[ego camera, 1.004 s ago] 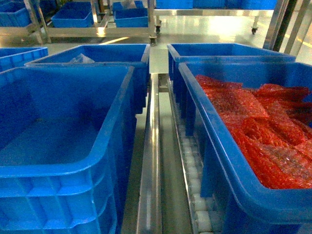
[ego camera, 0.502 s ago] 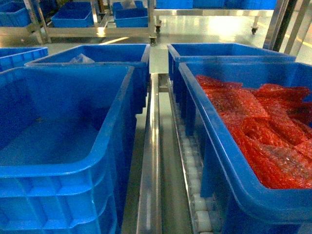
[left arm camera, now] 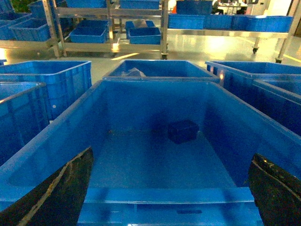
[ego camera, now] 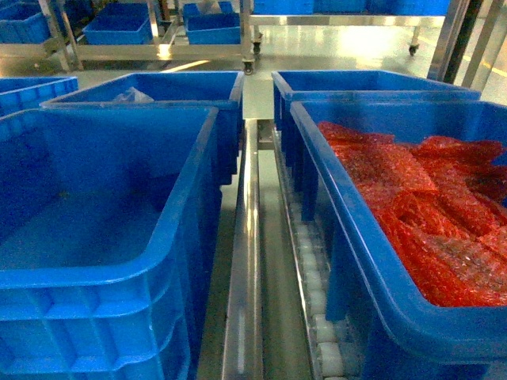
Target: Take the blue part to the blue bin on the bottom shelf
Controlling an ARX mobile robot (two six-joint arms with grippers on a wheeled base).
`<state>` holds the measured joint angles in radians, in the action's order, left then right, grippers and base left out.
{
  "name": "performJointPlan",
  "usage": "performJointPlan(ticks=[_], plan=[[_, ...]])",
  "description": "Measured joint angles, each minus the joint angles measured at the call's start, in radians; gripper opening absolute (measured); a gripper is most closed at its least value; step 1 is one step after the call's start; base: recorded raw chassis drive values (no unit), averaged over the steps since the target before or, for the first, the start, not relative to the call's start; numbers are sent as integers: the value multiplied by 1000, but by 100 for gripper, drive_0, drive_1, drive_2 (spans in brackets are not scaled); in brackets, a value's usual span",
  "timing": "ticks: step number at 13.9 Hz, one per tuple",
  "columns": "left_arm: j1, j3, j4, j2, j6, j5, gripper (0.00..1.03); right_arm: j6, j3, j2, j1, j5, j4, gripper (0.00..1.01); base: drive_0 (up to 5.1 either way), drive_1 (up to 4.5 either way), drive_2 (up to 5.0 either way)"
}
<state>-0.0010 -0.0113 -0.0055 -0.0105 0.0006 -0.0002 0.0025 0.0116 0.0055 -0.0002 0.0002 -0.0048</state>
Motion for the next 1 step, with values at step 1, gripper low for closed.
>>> performJointPlan(ticks=[1], plan=[[0, 0, 0, 0, 0, 0, 98, 0, 0, 0, 0, 0, 0, 98, 0, 0, 0]])
